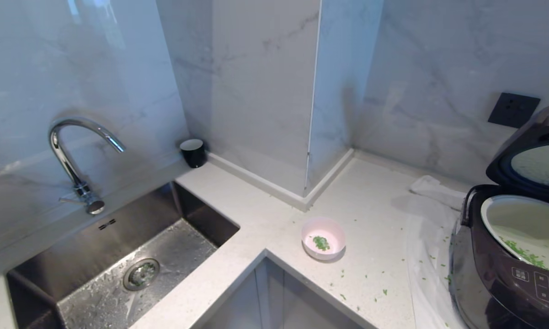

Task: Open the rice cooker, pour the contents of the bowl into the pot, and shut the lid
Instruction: Turn on the tap

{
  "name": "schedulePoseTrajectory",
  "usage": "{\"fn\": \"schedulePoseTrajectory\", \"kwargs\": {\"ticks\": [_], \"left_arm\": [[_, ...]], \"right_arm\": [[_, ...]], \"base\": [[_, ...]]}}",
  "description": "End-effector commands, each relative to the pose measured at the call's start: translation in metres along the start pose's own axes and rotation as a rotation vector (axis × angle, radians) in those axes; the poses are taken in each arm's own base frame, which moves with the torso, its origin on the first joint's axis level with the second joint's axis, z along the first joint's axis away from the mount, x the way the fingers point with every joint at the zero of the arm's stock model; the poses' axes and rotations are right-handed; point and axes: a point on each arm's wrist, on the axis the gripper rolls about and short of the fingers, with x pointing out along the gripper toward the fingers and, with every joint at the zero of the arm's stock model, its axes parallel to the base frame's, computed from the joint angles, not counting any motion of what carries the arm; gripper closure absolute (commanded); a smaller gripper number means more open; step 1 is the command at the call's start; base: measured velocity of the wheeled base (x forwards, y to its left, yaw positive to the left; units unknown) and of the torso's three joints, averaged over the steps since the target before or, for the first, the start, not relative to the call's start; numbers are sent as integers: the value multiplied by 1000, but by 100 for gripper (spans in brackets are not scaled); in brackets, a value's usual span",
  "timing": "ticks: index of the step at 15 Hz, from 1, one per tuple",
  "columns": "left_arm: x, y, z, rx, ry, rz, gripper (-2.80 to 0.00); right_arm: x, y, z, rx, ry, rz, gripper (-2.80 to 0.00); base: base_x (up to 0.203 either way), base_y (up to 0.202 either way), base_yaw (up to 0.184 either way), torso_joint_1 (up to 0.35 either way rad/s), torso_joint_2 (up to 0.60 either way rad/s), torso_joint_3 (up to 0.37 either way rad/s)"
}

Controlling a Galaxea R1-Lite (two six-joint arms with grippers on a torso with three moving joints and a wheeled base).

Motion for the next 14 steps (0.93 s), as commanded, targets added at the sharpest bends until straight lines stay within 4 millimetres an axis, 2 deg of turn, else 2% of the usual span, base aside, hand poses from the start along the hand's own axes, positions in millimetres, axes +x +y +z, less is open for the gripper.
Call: {"fn": "schedulePoseTrajectory", "kwargs": {"ticks": [1, 5, 11, 14], "left_arm": [[0, 0, 0, -1, 0, 1, 0], [0, 0, 0, -1, 0, 0, 0], [0, 0, 0, 0, 0, -1, 0], [0, 0, 0, 0, 0, 0, 0]], "right_arm": [[0, 0, 0, 0, 1, -1, 0], [0, 0, 0, -1, 1, -2, 0], [0, 0, 0, -1, 1, -1, 0], [0, 0, 0, 0, 1, -1, 0]], "base": [[0, 0, 0, 0, 0, 0], [0, 0, 0, 0, 0, 0], [173, 0, 1, 1, 3, 3], [29, 0, 0, 1, 0, 2]]}}
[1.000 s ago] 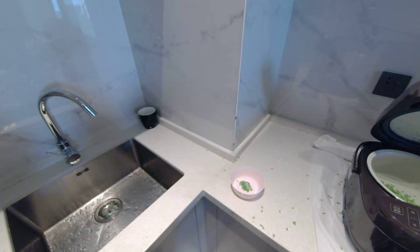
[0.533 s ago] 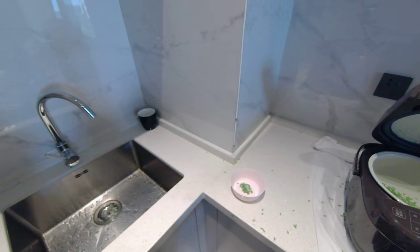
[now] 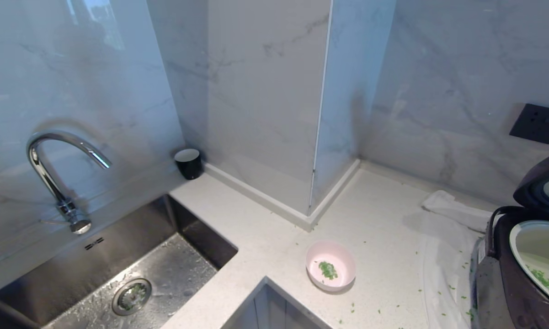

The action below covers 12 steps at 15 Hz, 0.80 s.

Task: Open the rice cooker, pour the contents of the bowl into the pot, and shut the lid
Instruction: Turn on the tap

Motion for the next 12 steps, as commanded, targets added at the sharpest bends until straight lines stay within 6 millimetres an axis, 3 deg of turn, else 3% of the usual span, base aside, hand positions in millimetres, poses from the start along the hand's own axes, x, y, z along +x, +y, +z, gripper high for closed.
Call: {"fn": "schedulePoseTrajectory", "kwargs": {"ticks": [1, 12], "left_arm": [[0, 0, 0, -1, -1, 0, 0], [0, 0, 1, 1, -3, 5, 0]], "right_arm": [[0, 0, 0, 0, 1, 1, 0], [0, 0, 0, -6, 0, 1, 0]], "base": [[0, 0, 0, 0, 0, 0], [0, 0, 0, 0, 0, 0]]}}
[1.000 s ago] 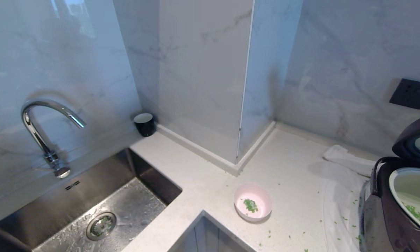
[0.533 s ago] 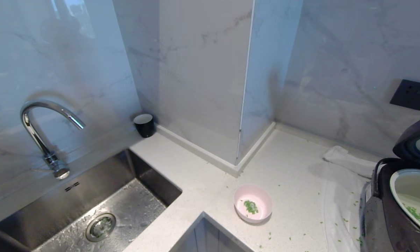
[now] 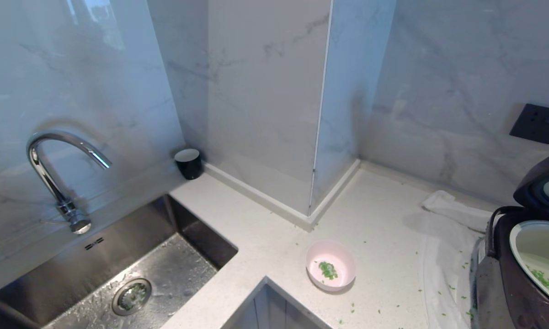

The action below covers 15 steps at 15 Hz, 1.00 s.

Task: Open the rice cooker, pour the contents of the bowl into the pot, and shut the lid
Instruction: Turn on the tap

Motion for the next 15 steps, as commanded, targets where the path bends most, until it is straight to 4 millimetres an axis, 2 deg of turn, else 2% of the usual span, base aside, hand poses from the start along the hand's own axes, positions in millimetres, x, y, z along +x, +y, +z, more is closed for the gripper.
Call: {"fn": "schedulePoseTrajectory", "kwargs": {"ticks": [1, 3, 6, 8, 10, 12, 15], "left_arm": [[-1, 0, 5, 4, -15, 9, 0], [-5, 1, 30, 5, -33, 63, 0], [17, 2, 62, 1, 131, 102, 0], [43, 2, 81, -12, 246, 135, 0], [77, 6, 92, -64, 359, 193, 0], [113, 12, 94, -144, 462, 270, 0], [158, 22, 88, -287, 564, 424, 0]], "right_arm": [[0, 0, 0, -2, 0, 1, 0], [0, 0, 0, -2, 1, 1, 0], [0, 0, 0, -2, 0, 1, 0], [0, 0, 0, -2, 0, 1, 0], [0, 0, 0, -2, 0, 1, 0], [0, 0, 0, -2, 0, 1, 0], [0, 0, 0, -2, 0, 1, 0]], "base": [[0, 0, 0, 0, 0, 0], [0, 0, 0, 0, 0, 0], [0, 0, 0, 0, 0, 0], [0, 0, 0, 0, 0, 0], [0, 0, 0, 0, 0, 0], [0, 0, 0, 0, 0, 0], [0, 0, 0, 0, 0, 0]]}}
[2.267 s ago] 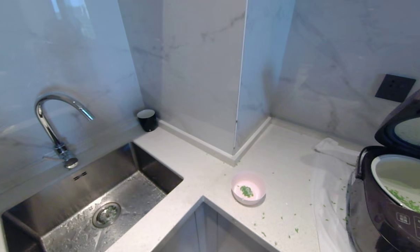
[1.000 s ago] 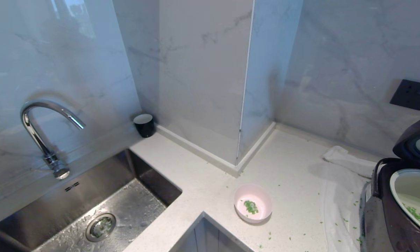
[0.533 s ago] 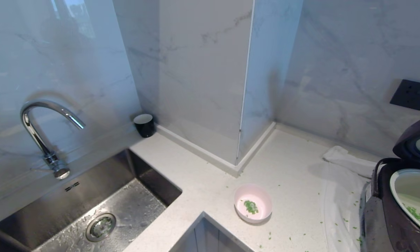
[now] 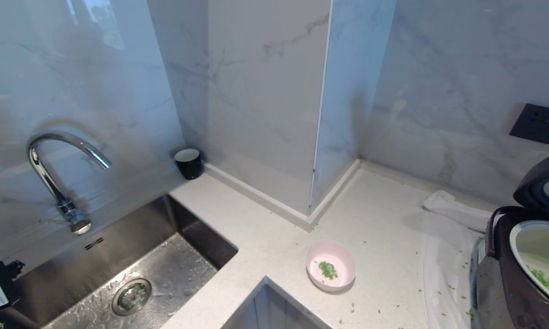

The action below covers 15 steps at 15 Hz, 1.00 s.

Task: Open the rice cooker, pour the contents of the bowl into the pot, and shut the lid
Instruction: Turn on the tap

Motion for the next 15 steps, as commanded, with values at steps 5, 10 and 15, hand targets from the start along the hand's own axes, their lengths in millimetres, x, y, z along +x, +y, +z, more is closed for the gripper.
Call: {"fn": "schedulePoseTrajectory", "kwargs": {"ticks": [5, 10, 15], "left_arm": [[82, -9, 2, -138, 168, 179, 0], [131, -5, 14, -171, 153, 249, 0], [158, -3, 21, -179, 151, 310, -280]], "right_arm": [[0, 0, 0, -1, 0, 1, 0], [0, 0, 0, -1, 0, 1, 0], [0, 0, 0, -1, 0, 1, 0]], "base": [[0, 0, 0, 0, 0, 0], [0, 0, 0, 0, 0, 0], [0, 0, 0, 0, 0, 0]]}}
